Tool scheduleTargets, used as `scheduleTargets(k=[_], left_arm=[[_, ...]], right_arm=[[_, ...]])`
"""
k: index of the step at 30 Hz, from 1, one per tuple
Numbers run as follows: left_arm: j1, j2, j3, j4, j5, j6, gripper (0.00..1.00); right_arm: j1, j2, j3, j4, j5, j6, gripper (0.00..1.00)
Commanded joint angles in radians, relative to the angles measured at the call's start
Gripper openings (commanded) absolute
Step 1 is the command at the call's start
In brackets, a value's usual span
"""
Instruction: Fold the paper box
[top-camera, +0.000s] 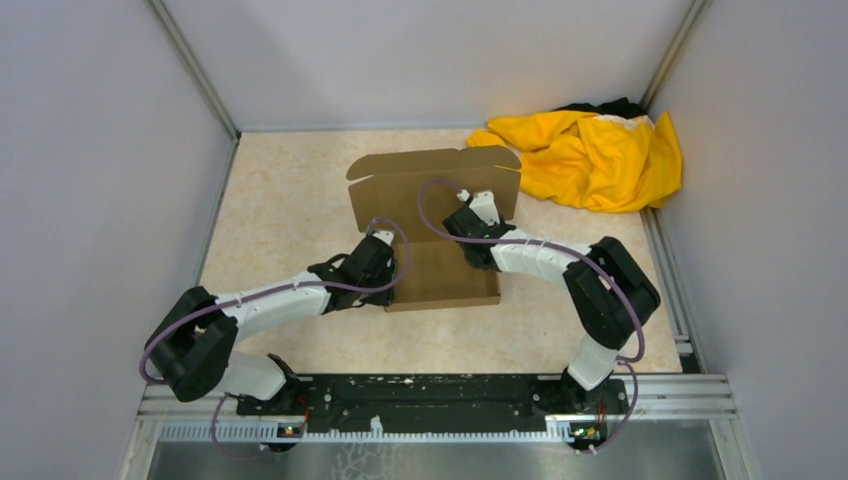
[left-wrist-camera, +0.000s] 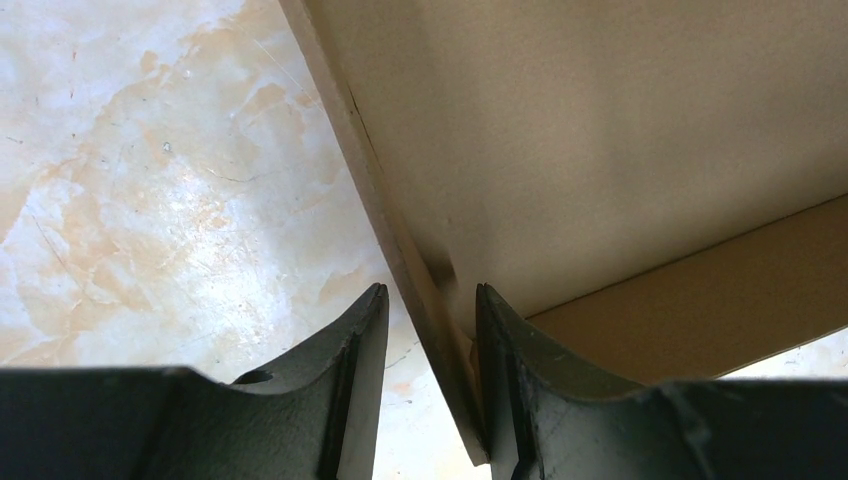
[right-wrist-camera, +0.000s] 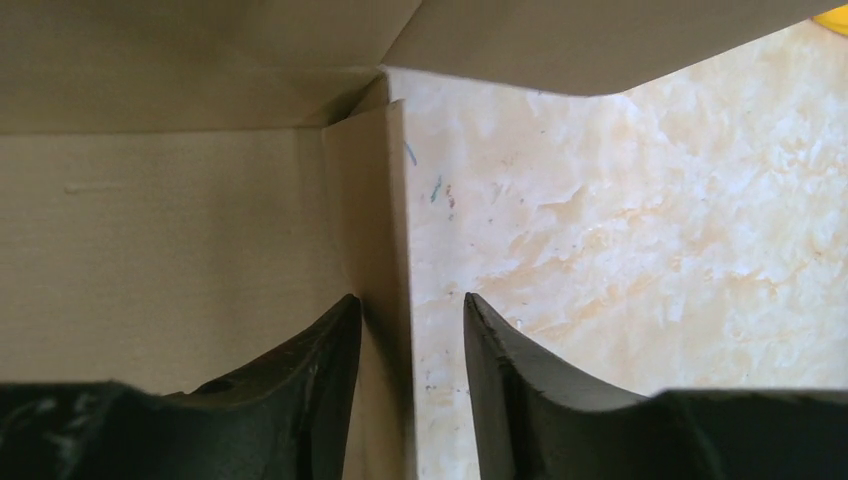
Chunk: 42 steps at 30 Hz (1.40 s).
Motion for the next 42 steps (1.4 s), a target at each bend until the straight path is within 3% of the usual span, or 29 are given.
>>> scheduleTargets(k=[1,5,19,27,33,36,40,42], left_arm=[[0.002,-0.009,0.026,-0.026,-0.011,0.010,0.44],[0.002,-0.008,0.027,-0.027,-0.011,0.009,0.44],[0.002,0.005,0.055,-0.046,-0.018,0.019,0.44],[0.002,0.017,0.065,-0.047,-0.017,0.018,0.43],[0.001,0.024,0.068,-0.046,-0.015,0.017,0.43],[0.000,0.025,0.070,-0.046,-0.014,0.014,0.43],[0.000,0.023,0.069,-0.050,-0.016,0.012,0.43],[0.000,0.019,0.070,-0.054,-0.017,0.012,0.43]], right_arm=[[-0.049,-0.130,-0.001,0.039,-0.056,-0.008,0.43],[-0.075,-0.152,-0.009,0.087,-0.112,-0.025,0.43],[-0.084,-0.004,0.004,0.173,-0.161,-0.048,0.39],[-0.084,-0.005,-0.067,0.288,-0.089,-0.031,0.15],[-0.076,-0.010,-0.095,0.289,-0.009,-0.039,0.08],[-0.075,-0.003,-0.094,0.284,-0.004,-0.046,0.08],[-0.076,-0.017,-0.087,0.266,-0.059,-0.043,0.31],[-0.076,-0.049,-0.091,0.252,-0.094,-0.040,0.36]])
